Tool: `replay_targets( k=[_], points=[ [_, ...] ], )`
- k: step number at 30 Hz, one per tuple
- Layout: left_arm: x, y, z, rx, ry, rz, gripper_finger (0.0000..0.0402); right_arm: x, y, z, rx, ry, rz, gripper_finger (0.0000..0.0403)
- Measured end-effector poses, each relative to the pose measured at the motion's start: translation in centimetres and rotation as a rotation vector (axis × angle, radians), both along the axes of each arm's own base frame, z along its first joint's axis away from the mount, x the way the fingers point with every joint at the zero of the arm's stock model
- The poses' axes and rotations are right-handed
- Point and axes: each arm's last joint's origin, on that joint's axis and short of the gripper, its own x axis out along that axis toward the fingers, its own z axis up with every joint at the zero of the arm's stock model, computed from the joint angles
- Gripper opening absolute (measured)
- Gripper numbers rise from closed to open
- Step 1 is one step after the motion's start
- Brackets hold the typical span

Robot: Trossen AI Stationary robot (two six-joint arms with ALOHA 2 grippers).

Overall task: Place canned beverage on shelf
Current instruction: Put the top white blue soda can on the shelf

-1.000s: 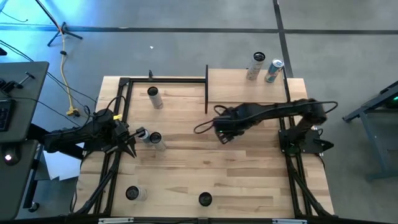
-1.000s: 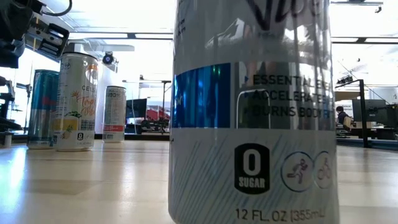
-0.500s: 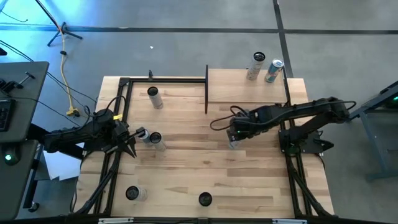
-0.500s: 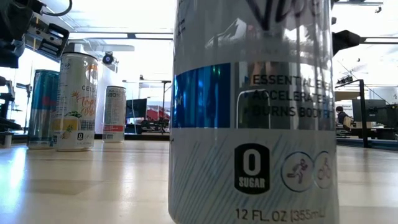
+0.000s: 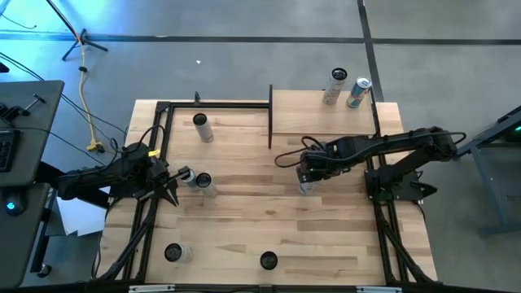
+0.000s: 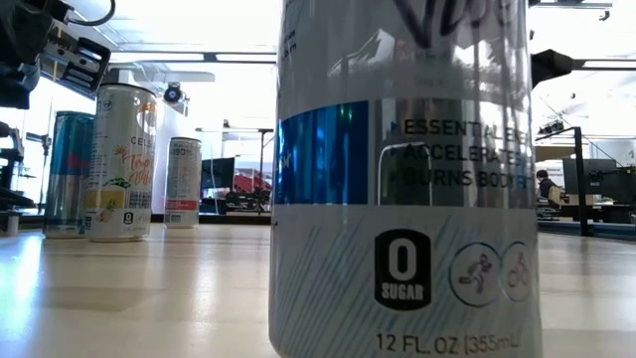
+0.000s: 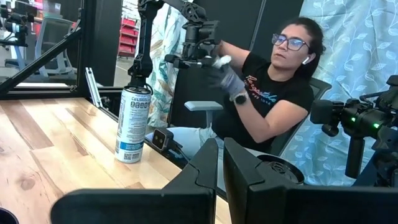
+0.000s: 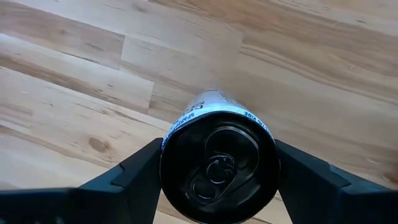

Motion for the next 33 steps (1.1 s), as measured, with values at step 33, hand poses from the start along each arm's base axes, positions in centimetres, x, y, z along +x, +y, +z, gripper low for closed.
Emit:
replay_targets(
  k=[33],
  points=[
    [0.0, 0.0, 0.0, 0.0, 0.0, 0.0, 0.0003, -0.7, -0.1, 0.4, -0.021, 0.098, 0.013, 0.0257]
  ],
)
